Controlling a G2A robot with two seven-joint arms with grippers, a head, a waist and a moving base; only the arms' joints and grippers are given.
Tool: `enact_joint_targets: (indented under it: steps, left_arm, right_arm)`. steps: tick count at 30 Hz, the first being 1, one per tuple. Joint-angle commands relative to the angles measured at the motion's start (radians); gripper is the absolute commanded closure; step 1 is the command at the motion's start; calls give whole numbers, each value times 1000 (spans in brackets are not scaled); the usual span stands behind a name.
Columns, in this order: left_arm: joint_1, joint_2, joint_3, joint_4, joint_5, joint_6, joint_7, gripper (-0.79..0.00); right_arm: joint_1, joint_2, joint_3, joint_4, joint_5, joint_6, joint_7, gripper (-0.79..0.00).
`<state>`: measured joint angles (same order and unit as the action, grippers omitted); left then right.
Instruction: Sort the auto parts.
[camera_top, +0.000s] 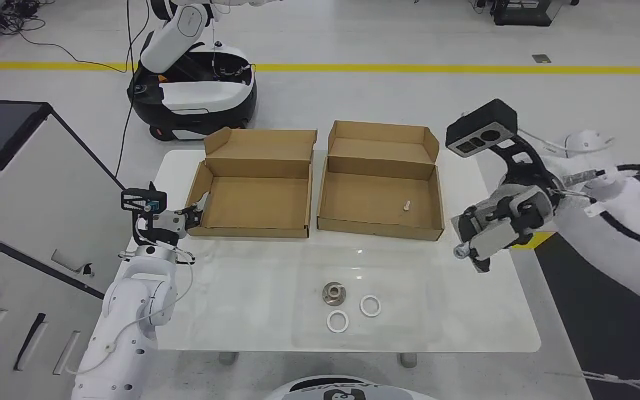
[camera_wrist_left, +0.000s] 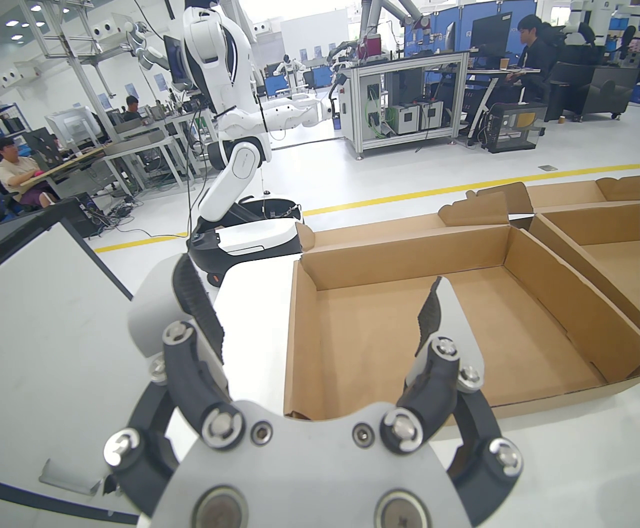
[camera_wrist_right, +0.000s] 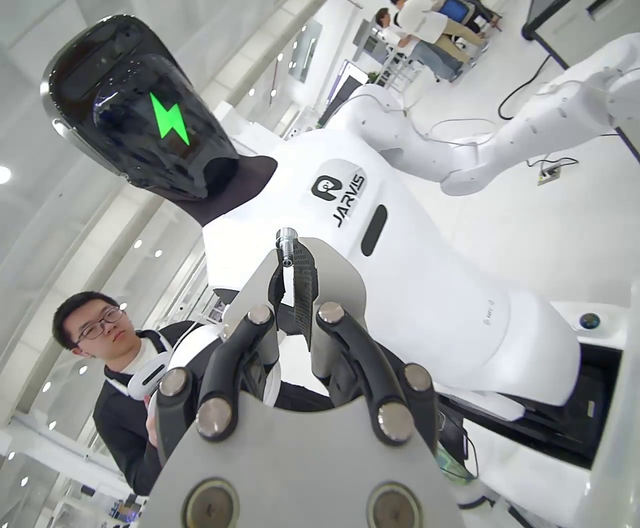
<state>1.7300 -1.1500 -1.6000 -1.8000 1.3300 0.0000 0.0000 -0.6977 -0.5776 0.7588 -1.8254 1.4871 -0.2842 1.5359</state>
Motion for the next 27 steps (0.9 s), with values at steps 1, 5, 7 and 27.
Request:
enact_joint_targets:
  steps: [1,5,7,27]
  left_arm:
    - [0,0,0,0,0,0,0,-785]
    - [0,0,0,0,0,0,0,-785]
    - [0,0,0,0,0,0,0,-785]
    - [0,0,0,0,0,0,0,-785]
  right_arm:
    - [10,-19,-13,-8,29,3,0,0]
    - [37,-57,-30,-12,92,37,0,0]
    - [47,-77,-37,-7,121,60,0,0]
    - [101,-187,-77,48,154,165,0,0]
